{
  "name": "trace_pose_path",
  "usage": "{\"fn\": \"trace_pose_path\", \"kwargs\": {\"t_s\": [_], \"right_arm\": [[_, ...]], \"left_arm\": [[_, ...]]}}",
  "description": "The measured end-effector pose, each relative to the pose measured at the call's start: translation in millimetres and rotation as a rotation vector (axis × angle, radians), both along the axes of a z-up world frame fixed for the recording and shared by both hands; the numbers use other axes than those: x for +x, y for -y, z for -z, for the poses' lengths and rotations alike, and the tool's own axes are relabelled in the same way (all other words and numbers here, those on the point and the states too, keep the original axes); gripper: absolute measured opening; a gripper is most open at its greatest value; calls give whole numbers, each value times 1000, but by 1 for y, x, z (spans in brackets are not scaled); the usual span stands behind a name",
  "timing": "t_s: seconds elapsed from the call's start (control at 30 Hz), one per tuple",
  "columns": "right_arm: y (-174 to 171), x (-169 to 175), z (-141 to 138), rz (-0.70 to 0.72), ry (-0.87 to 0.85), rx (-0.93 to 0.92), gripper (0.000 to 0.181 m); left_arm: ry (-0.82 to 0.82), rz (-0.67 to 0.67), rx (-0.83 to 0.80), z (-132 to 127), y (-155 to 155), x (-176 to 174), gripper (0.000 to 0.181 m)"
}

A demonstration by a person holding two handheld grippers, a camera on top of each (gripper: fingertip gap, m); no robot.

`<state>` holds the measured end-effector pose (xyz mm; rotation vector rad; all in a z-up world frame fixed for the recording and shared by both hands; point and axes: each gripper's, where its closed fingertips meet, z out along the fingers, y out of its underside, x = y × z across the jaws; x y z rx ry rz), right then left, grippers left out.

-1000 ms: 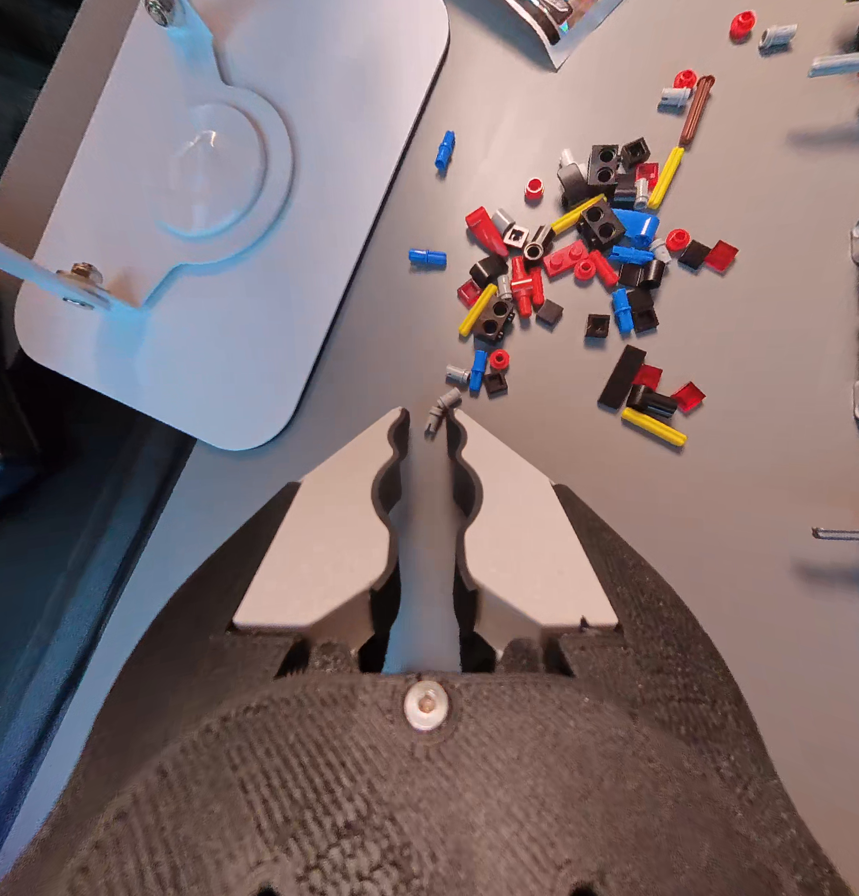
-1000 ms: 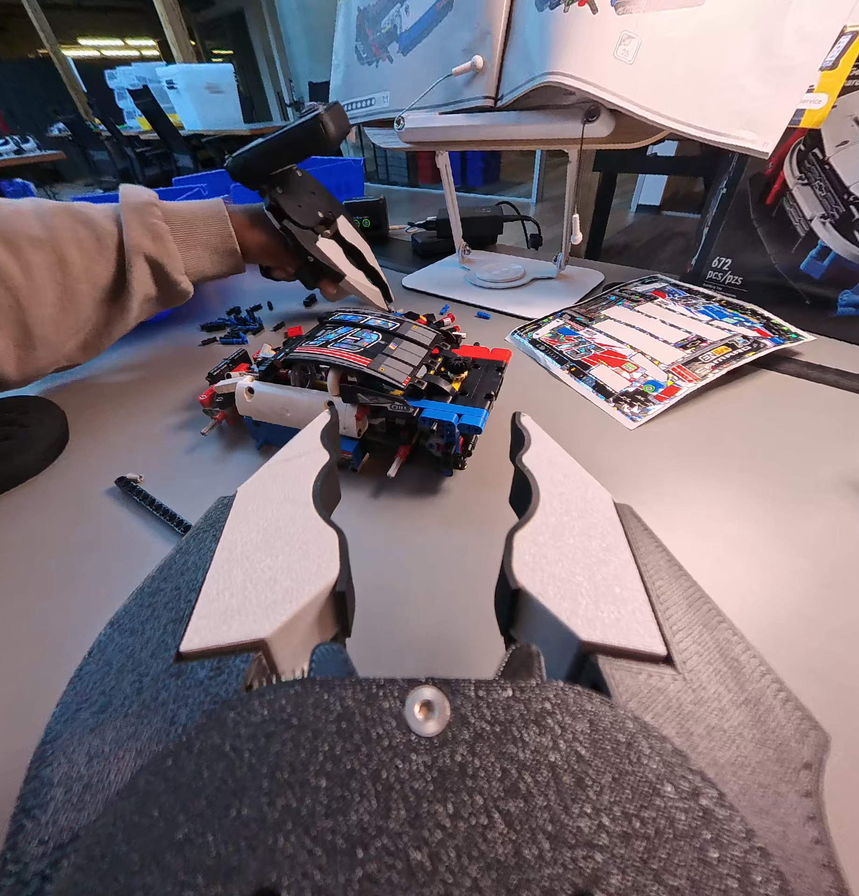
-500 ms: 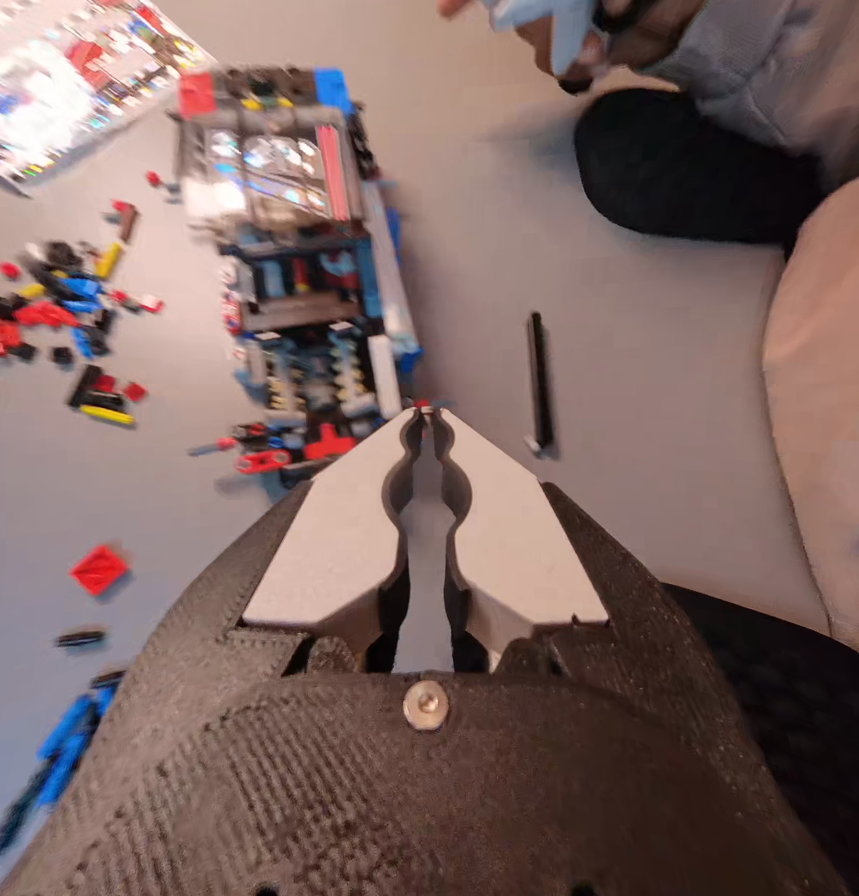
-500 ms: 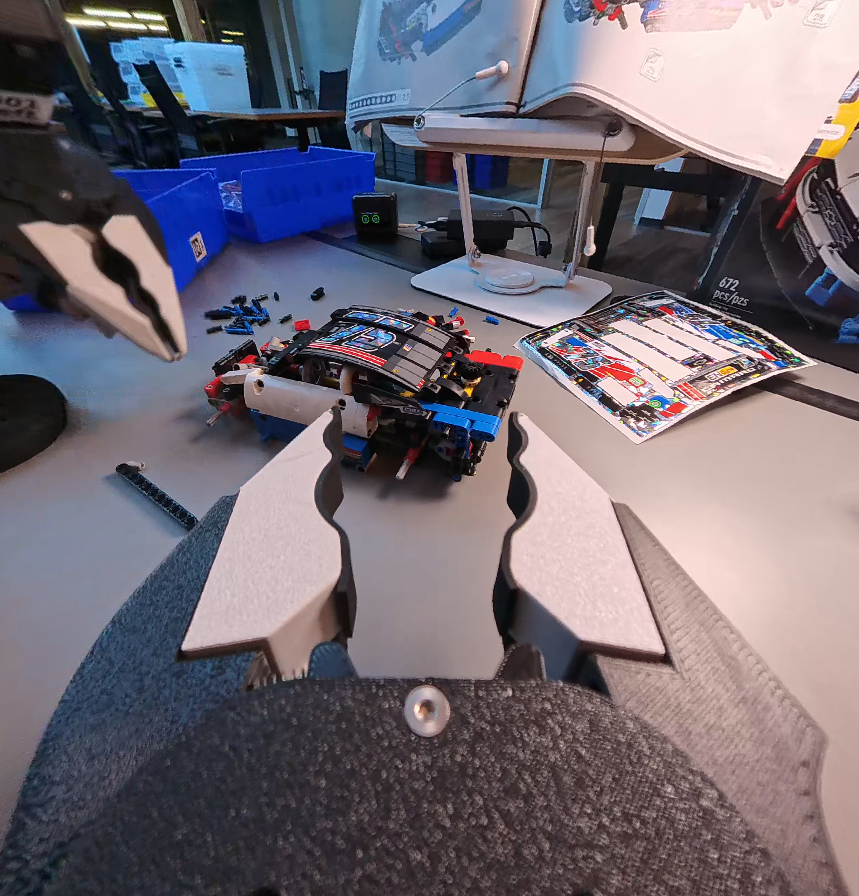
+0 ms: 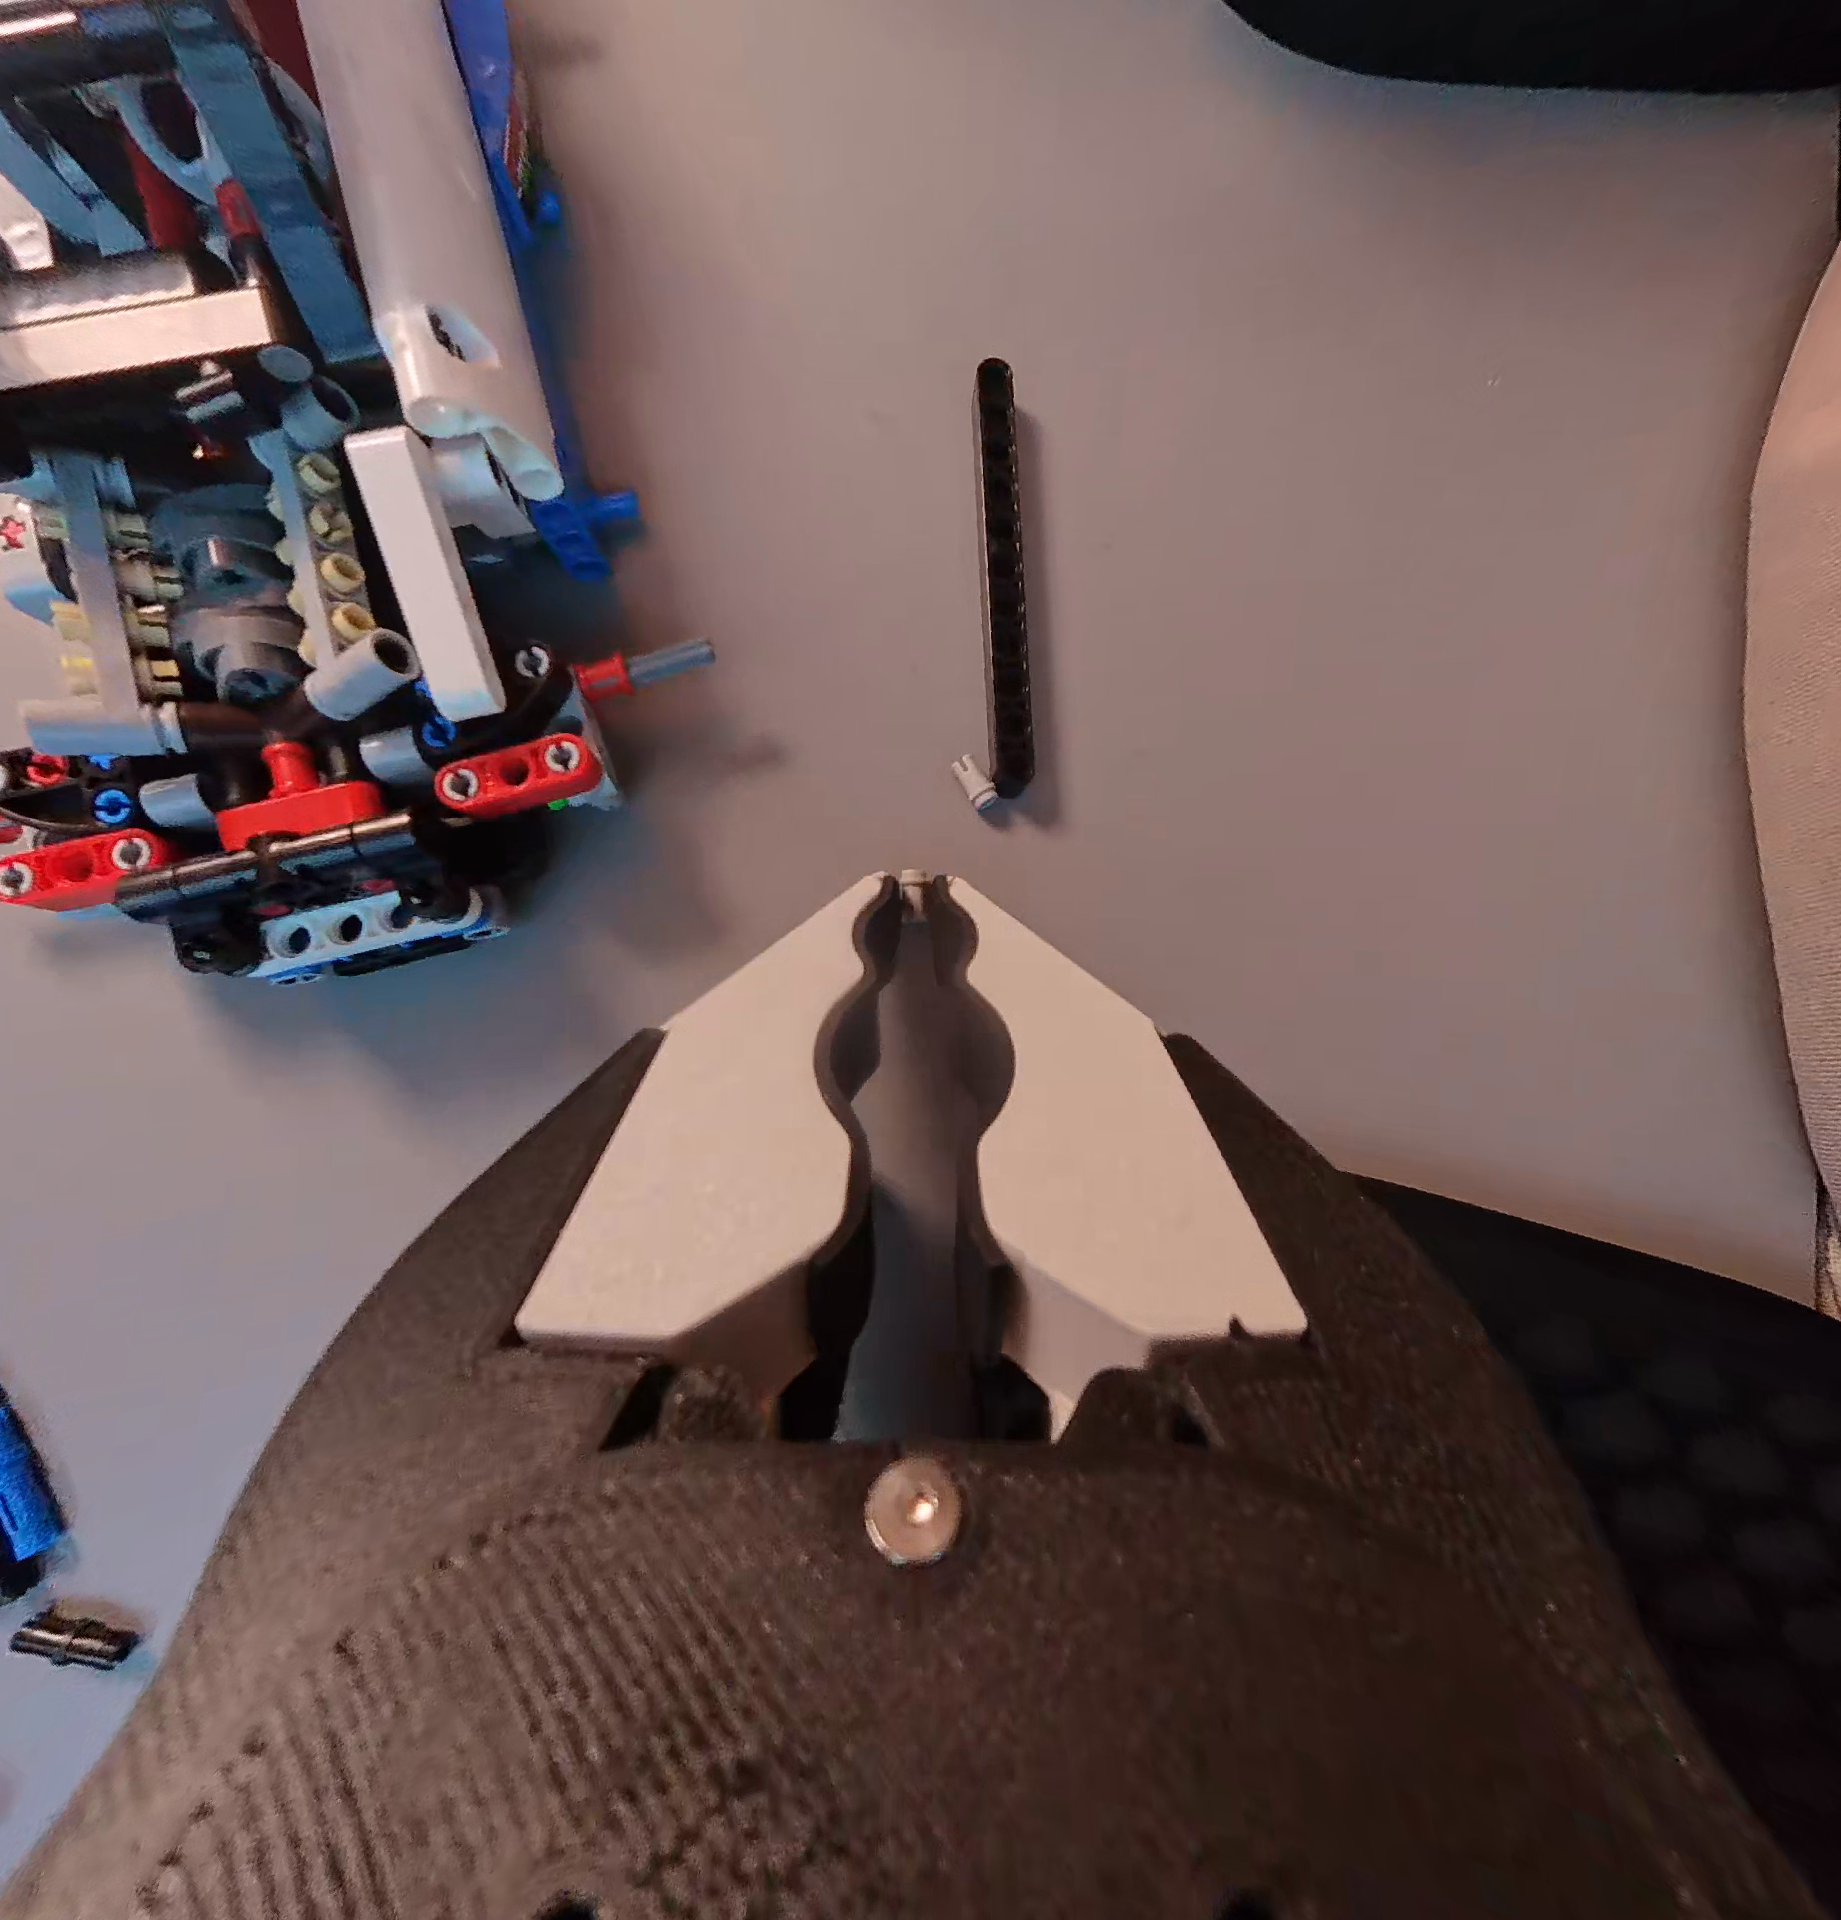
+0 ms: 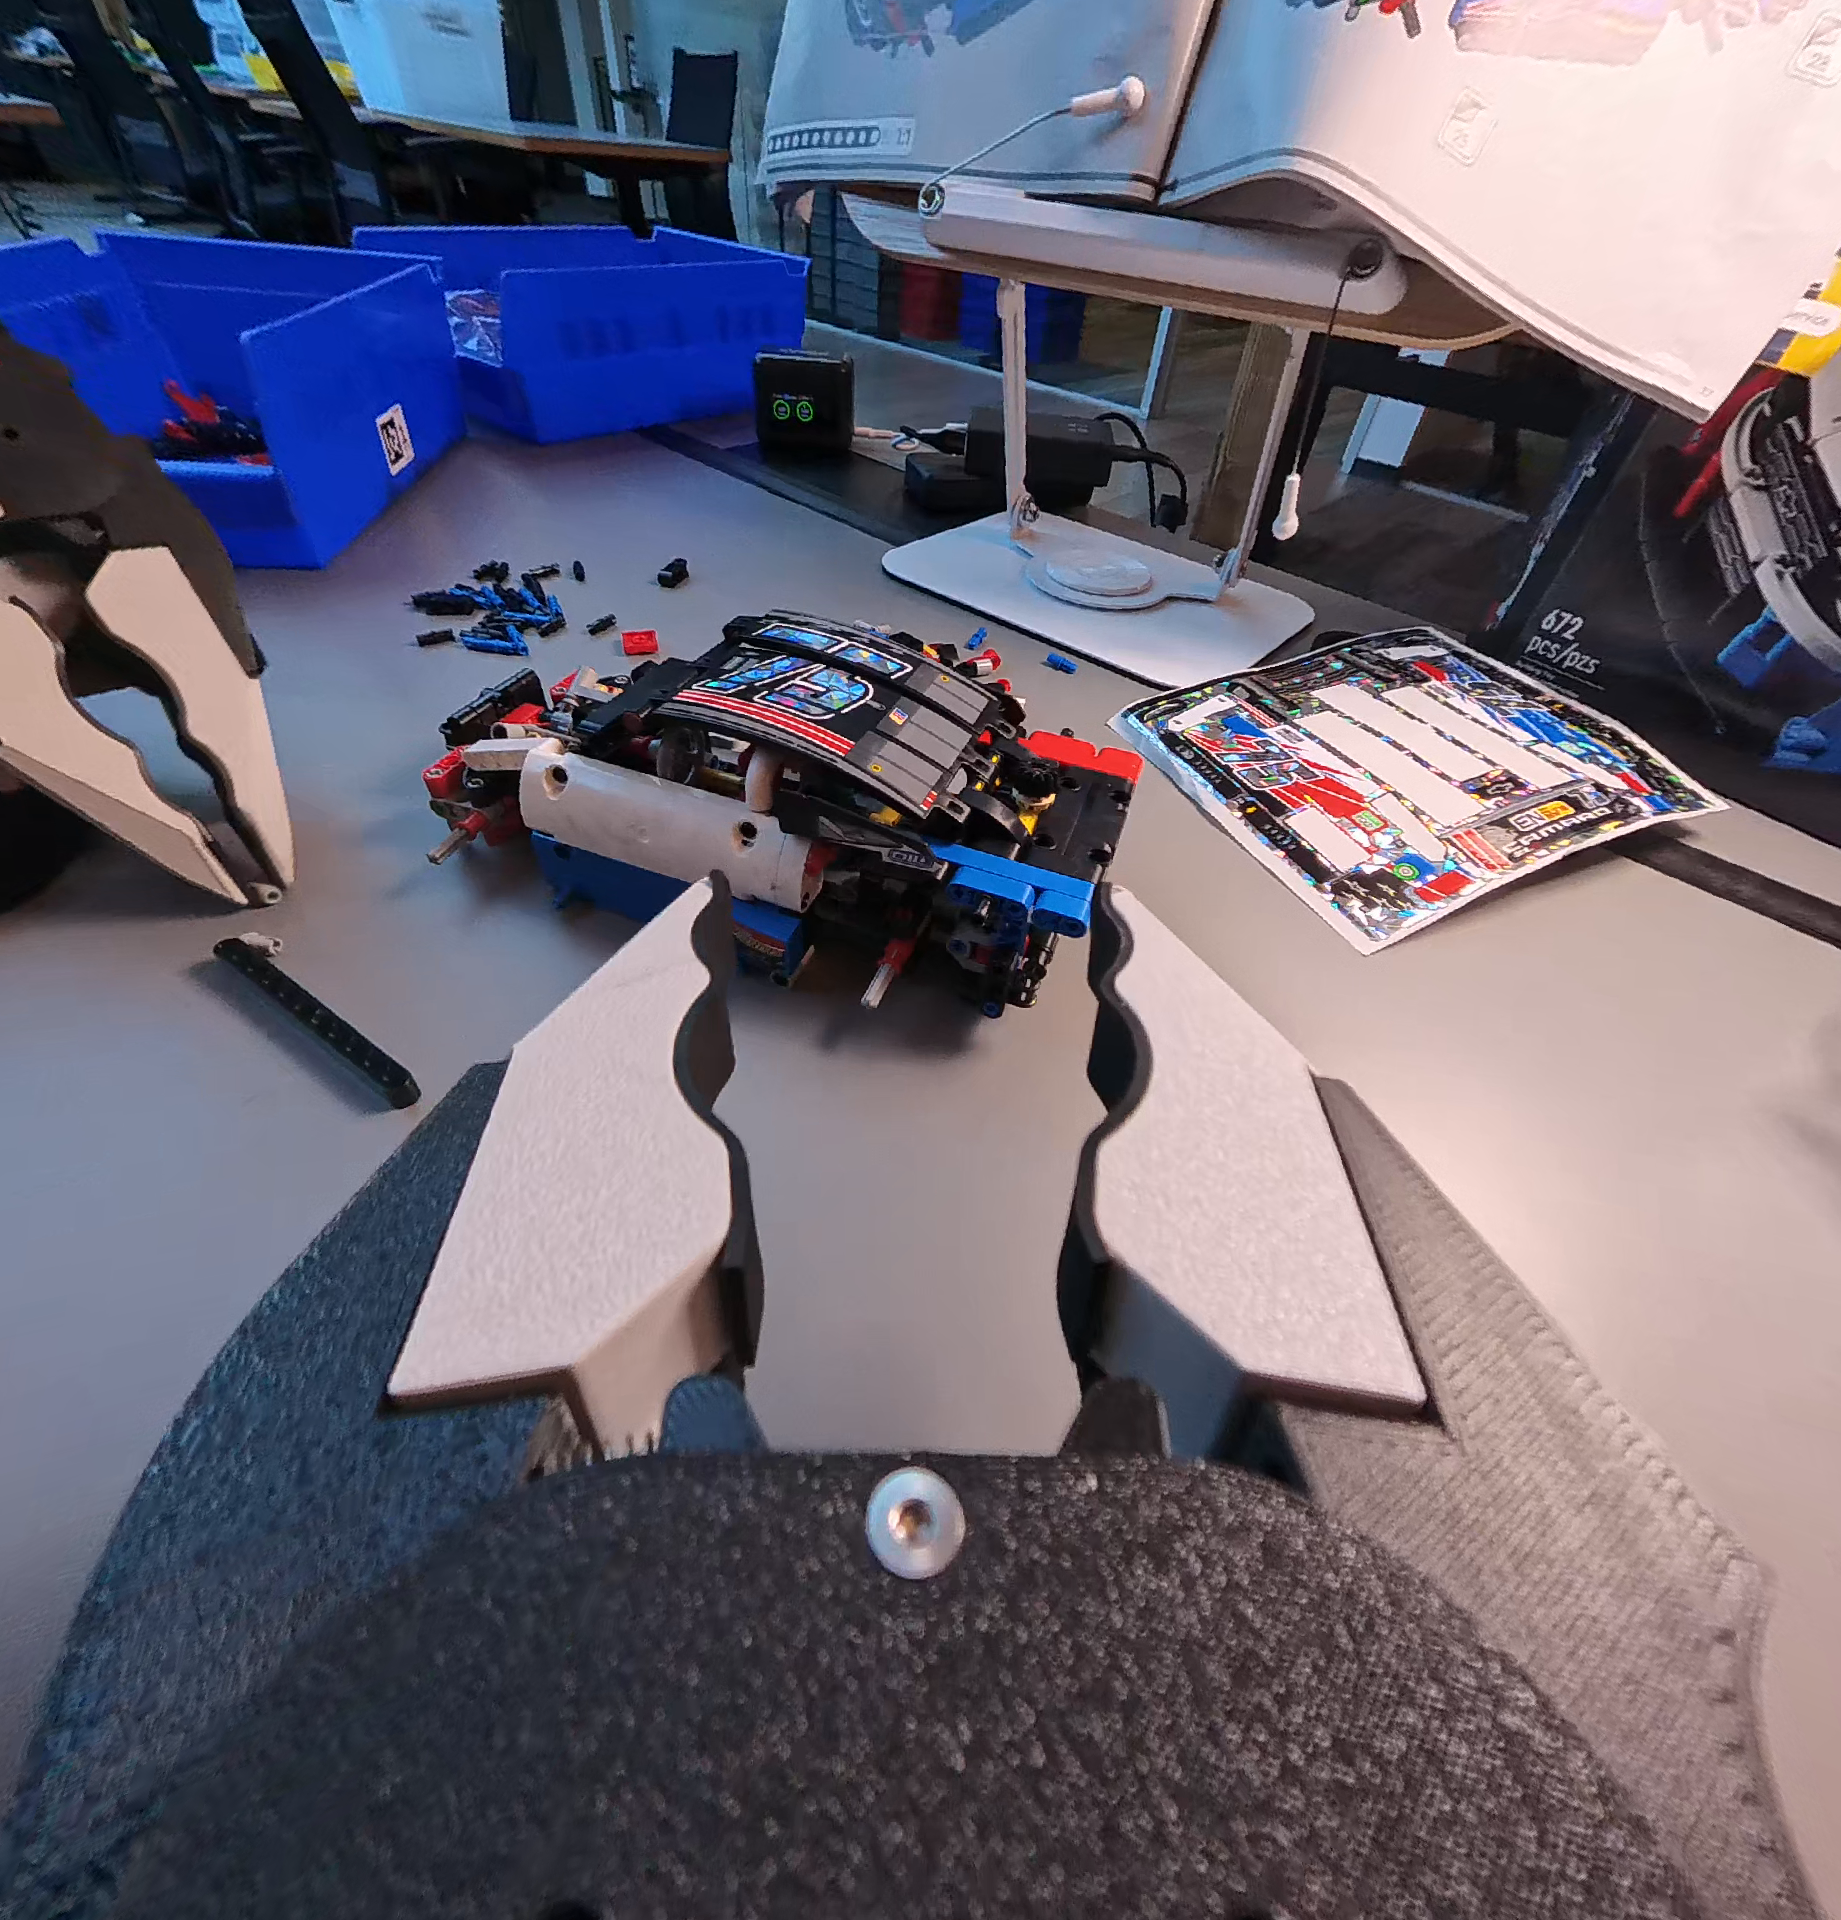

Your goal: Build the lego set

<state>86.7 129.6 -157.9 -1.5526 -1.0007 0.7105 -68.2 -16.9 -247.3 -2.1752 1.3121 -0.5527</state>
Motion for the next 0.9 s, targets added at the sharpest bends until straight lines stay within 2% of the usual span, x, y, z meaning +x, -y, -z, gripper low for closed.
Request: {"fn": "trace_pose_path", "kwargs": {"t_s": [0.07,0.13,0.23,0.3,0.4,0.5,0.57,0.7,0.77,0.9], "right_arm": [[1,-1,1,-4,1,-4,67],[1,-3,1,-15,-3,-12,67],[0,-11,-4,-48,-17,-24,63],[-7,-22,-17,-84,-4,-6,53],[-24,-60,-41,-201,100,48,43],[-55,-119,-47,-344,254,89,42],[-79,-162,-30,-428,387,63,42],[-107,-231,25,-556,588,-80,40],[-114,-252,49,-586,667,-115,37],[-119,-273,76,-617,768,-113,33]], "left_arm": [[7,2,10,-6,-3,-2,12],[90,-29,42,-28,-15,-6,14],[204,-143,119,-67,-48,-26,16],[236,-239,192,-83,-72,-42,17],[313,-342,275,-97,-92,-54,19],[385,-409,331,-100,-97,-58,18],[413,-438,347,-98,-96,-61,18],[421,-472,367,-94,-93,-66,17],[408,-481,382,-94,-91,-70,17],[412,-498,402,-97,-88,-76,17]]}}
